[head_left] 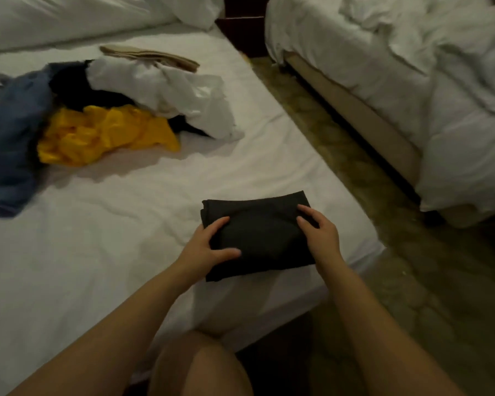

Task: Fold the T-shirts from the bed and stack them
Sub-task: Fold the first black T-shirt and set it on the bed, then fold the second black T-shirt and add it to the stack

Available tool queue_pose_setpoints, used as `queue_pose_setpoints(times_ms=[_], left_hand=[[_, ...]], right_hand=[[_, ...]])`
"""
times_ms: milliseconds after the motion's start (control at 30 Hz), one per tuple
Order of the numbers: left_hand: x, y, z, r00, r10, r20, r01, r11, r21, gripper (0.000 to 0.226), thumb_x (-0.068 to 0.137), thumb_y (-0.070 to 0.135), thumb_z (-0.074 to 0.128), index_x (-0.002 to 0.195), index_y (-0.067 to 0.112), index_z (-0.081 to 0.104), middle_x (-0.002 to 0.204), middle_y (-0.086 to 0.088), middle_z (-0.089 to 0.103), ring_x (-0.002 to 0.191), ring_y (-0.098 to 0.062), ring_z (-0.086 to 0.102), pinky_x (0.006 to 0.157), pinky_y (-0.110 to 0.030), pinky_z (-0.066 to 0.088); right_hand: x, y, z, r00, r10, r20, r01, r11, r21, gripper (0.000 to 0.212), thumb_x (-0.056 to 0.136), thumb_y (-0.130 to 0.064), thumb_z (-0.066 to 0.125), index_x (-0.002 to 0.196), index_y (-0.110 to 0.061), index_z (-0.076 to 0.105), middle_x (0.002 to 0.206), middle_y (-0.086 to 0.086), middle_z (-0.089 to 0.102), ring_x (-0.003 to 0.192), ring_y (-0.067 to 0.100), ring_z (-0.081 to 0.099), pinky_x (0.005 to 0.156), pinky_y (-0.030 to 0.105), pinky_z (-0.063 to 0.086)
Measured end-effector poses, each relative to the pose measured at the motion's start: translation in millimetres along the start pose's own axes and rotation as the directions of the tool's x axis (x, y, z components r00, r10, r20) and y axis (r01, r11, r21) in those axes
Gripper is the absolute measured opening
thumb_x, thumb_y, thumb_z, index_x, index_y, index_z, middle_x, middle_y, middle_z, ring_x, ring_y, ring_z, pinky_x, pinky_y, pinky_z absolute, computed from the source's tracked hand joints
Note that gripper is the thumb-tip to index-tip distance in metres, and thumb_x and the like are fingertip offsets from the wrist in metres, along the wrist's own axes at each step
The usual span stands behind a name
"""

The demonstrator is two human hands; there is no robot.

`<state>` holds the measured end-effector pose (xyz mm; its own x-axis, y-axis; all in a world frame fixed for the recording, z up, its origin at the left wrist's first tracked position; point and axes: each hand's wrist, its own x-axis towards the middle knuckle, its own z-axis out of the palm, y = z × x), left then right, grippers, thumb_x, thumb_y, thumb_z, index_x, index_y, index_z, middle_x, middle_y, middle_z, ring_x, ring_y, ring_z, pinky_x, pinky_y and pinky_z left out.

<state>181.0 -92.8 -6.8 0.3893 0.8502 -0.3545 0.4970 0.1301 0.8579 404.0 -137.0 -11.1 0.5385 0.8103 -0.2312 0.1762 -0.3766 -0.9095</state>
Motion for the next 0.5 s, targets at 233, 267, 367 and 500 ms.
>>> queue_pose_setpoints(times_ms=[233,267,367,500], left_hand=[[36.5,22.6,57.6,0.999,-0.018,0.048,0.016,0.999,0.043,0.089,0.075,0.022,0.077,0.146,0.029,0.024,0.146,-0.004,0.022,0.132,-0.024,0.032,0.106,-0.032,0.033],[38.5,20.0,60.8,0.998,-0.031,0.049,0.028,0.998,0.061,0.090,0.075,0.022,0.077,0.146,0.028,0.022,0.148,-0.005,0.021,0.133,-0.024,0.031,0.106,-0.032,0.033],[41.5,10.7,65.7,0.997,-0.065,0.034,0.061,0.993,0.105,0.094,0.075,0.024,0.077,0.148,0.028,0.018,0.150,-0.006,0.018,0.134,-0.025,0.030,0.107,-0.032,0.031],[42.5,9.5,65.5,0.998,-0.060,0.030,0.056,0.990,0.130,0.097,0.075,0.028,0.077,0.149,0.030,0.013,0.152,-0.006,0.015,0.136,-0.025,0.028,0.107,-0.032,0.030]], right_hand=[[55.6,13.7,-56.2,0.998,-0.049,0.048,0.055,0.987,-0.149,0.034,0.094,-0.019,0.053,0.127,-0.022,0.057,0.132,0.003,0.054,0.120,0.019,0.050,0.096,0.025,0.041],[60.8,16.7,-56.2,0.997,-0.043,0.072,0.055,0.982,-0.183,0.034,0.095,-0.020,0.052,0.129,-0.023,0.056,0.133,0.003,0.054,0.121,0.020,0.049,0.096,0.026,0.040],[65.7,30.6,-49.3,0.992,-0.030,0.122,0.068,0.944,-0.322,0.036,0.097,-0.023,0.047,0.132,-0.025,0.052,0.135,0.002,0.052,0.123,0.021,0.048,0.099,0.029,0.038],[62.8,34.5,-42.8,0.993,-0.058,0.098,0.100,0.852,-0.513,0.041,0.097,-0.037,0.042,0.137,-0.031,0.043,0.146,0.001,0.035,0.130,0.021,0.039,0.102,0.035,0.035]])
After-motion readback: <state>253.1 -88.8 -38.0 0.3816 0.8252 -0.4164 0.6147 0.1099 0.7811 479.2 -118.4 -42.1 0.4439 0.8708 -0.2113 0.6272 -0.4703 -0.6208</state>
